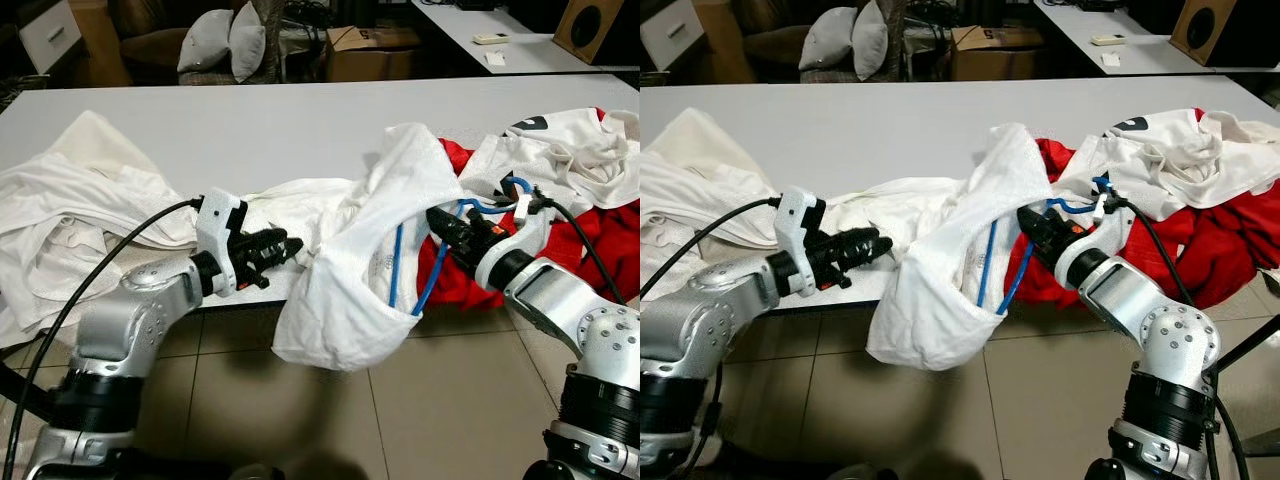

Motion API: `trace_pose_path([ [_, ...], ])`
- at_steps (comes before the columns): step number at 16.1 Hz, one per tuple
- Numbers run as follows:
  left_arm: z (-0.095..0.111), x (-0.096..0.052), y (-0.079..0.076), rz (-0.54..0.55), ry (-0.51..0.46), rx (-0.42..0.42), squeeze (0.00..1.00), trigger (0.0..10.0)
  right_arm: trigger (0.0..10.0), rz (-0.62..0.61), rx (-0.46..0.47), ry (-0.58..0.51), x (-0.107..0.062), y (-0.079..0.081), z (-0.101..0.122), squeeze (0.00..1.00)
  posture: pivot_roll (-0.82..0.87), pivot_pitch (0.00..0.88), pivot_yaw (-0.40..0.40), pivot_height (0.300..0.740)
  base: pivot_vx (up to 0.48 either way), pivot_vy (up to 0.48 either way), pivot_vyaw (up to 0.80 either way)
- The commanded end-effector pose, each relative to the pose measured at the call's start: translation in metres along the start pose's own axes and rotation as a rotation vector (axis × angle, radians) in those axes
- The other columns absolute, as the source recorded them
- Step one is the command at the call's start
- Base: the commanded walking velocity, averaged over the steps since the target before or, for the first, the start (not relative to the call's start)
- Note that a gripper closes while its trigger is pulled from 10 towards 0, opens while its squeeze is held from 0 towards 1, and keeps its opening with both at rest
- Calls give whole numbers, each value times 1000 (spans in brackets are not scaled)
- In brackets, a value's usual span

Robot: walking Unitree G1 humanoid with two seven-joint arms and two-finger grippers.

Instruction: Hang hanger

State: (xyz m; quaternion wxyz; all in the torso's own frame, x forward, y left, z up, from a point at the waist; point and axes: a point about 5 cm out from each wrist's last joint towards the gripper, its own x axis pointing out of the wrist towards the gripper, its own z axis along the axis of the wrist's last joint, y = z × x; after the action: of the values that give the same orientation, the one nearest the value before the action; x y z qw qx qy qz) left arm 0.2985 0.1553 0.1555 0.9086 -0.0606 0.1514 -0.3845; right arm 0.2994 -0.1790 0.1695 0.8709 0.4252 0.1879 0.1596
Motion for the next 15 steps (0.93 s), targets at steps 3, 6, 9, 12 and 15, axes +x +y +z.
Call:
trace_pose_path([
  [3,-3,-11,2,54,17,30,0,10000,10000,32,-169,48,-5,9,1,0,-12,0,-13,740,0,0,0],
  [6,-6,-39,0,181,-65,54,0,10000,10000,61,-435,198,-23,13,-13,0,-7,0,-17,740,0,0,0],
  [9,-15,-57,-3,241,-68,19,0,10000,10000,87,-571,322,-40,13,-20,0,6,0,-34,740,0,0,0],
  [12,-30,-56,-9,282,-45,48,0,10000,10000,97,-665,401,-49,7,-29,0,10,0,-42,740,0,0,0],
  [15,-48,-41,-20,322,-34,65,0,10000,10000,104,-768,416,-51,-4,-46,0,4,0,-43,740,0,0,0],
])
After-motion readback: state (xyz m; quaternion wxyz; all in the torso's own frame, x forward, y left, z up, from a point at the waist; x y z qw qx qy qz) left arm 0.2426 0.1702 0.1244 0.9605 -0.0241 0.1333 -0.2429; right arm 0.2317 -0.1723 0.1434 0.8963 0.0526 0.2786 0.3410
